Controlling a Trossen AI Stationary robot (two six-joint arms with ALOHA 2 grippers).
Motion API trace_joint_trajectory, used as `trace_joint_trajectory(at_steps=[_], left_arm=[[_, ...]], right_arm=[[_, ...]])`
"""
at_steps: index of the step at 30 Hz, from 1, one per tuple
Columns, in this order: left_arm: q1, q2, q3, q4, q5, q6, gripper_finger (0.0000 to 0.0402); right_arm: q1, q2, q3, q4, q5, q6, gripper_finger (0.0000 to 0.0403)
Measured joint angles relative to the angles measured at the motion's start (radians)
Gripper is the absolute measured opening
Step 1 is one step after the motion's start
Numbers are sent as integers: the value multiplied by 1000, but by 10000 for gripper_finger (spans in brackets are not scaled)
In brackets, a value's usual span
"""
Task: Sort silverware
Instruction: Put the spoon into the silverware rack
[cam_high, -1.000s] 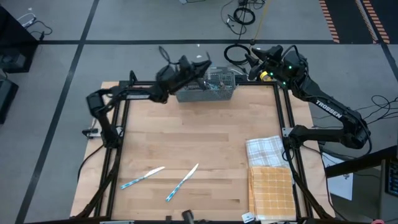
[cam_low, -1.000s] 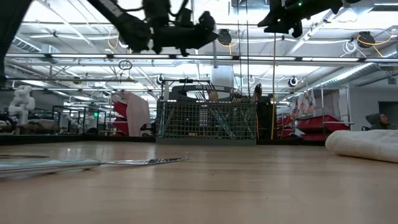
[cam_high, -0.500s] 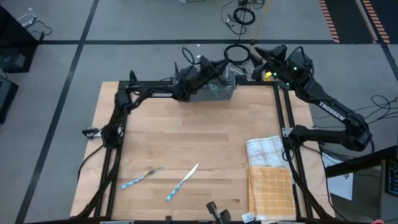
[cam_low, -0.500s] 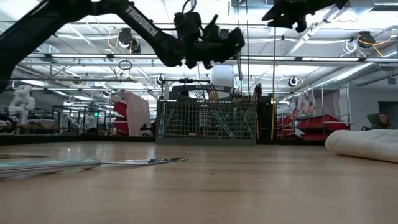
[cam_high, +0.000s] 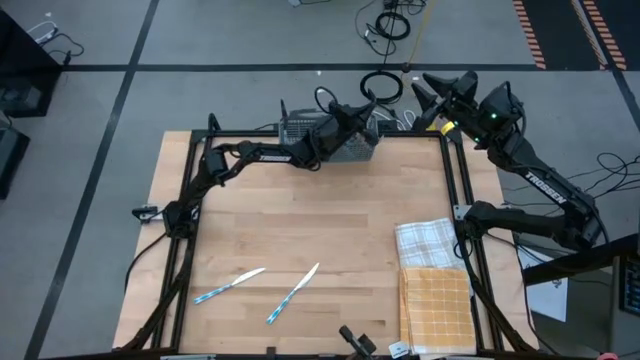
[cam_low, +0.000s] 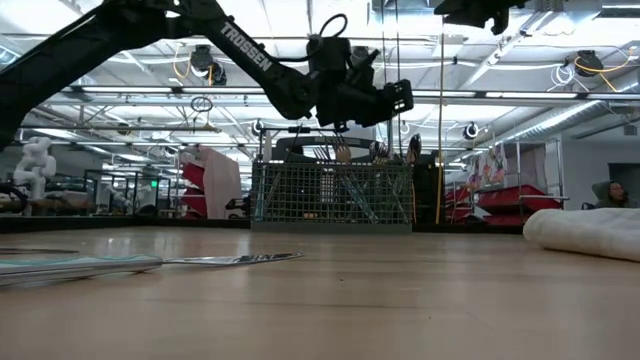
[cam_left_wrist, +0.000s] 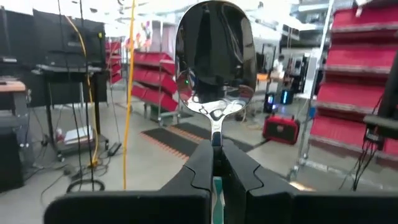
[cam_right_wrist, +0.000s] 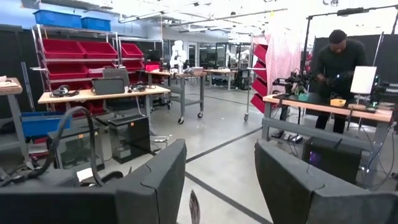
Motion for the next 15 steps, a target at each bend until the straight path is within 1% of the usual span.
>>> trace_joint_trajectory(at_steps=[6,12,15], left_arm=[[3,1,0,-66,0,0,18],[5,1,0,-75,7,32,78],[10,1,0,-73,40,34,98]], right_arm=[[0,-6,0,1,0,-28,180],[0,-6,0,1,0,-27,180],[0,-6,0,1,-14,-17,180]])
